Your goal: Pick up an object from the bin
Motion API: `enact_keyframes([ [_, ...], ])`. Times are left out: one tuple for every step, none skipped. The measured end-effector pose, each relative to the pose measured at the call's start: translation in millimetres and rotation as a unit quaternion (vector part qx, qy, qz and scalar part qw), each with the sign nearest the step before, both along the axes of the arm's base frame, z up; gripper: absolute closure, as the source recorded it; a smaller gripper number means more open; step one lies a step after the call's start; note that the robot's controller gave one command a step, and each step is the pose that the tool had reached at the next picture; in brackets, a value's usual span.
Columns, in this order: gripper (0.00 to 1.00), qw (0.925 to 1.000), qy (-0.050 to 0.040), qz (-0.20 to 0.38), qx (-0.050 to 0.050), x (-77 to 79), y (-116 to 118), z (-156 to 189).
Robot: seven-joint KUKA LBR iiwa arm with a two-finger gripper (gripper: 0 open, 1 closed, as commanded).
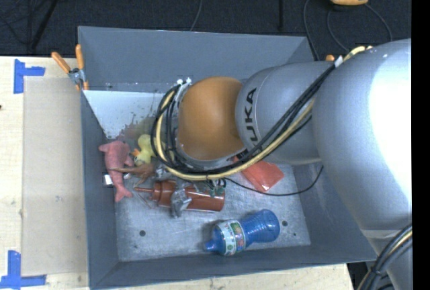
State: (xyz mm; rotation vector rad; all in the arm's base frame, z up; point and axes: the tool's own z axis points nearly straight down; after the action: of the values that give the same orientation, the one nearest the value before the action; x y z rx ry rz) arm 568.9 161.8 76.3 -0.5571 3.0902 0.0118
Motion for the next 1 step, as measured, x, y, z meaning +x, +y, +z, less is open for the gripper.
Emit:
enact_keyframes([
  [1.0,1.0,0.0004,0.0,0.0,-0.8,0.0,2.2],
])
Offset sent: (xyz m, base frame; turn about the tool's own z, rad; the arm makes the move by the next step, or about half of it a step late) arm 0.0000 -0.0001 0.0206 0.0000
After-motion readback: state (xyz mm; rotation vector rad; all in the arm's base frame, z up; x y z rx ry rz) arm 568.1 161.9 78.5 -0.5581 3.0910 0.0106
